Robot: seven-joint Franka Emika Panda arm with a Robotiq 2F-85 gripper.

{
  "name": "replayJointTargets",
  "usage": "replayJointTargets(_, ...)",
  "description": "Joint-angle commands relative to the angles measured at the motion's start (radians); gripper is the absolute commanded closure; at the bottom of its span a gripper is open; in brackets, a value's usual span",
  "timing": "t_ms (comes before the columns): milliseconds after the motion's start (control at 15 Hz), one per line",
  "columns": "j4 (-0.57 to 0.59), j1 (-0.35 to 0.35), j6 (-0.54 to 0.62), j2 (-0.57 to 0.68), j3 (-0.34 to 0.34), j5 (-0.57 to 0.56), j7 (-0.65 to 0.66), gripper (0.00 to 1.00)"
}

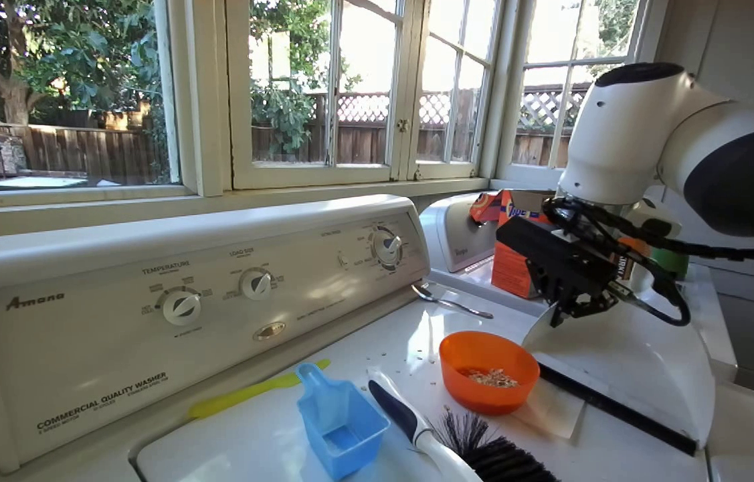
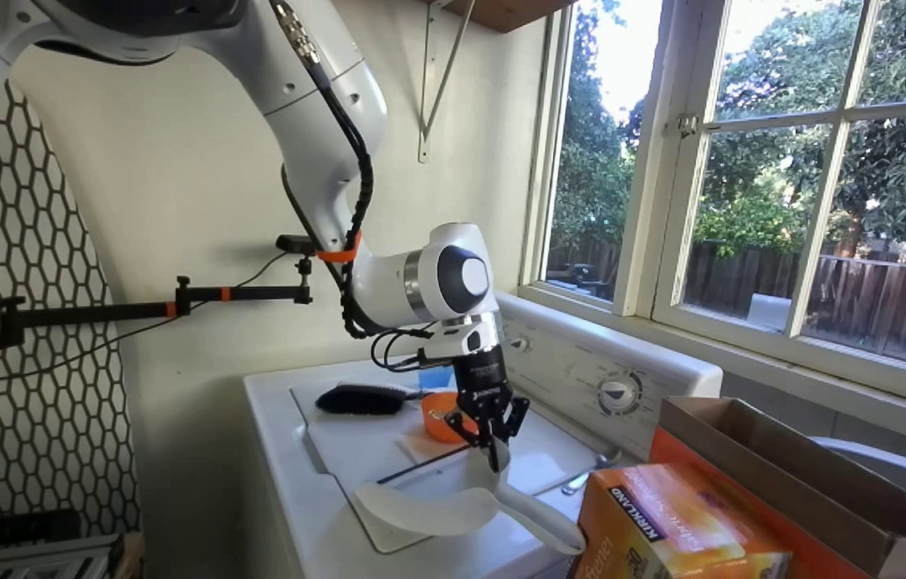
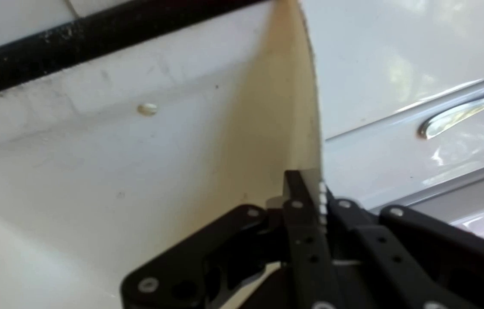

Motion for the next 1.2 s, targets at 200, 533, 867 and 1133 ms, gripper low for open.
replayJointTargets(200,0.046,0.028,0.05,0.057,-0.02,0.002,0.01,0.41)
replayJointTargets(533,0.067,0.058,0.017,0.046,-0.035,-0.018,0.01,0.01)
replayJointTargets(867,0.11,0.087,-0.011,0.013,-0.047,-0.066,0.039,0.0)
replayJointTargets(1133,0.177,0.087,-0.143,0.001,-0.023,-0.013,0.026,0.0)
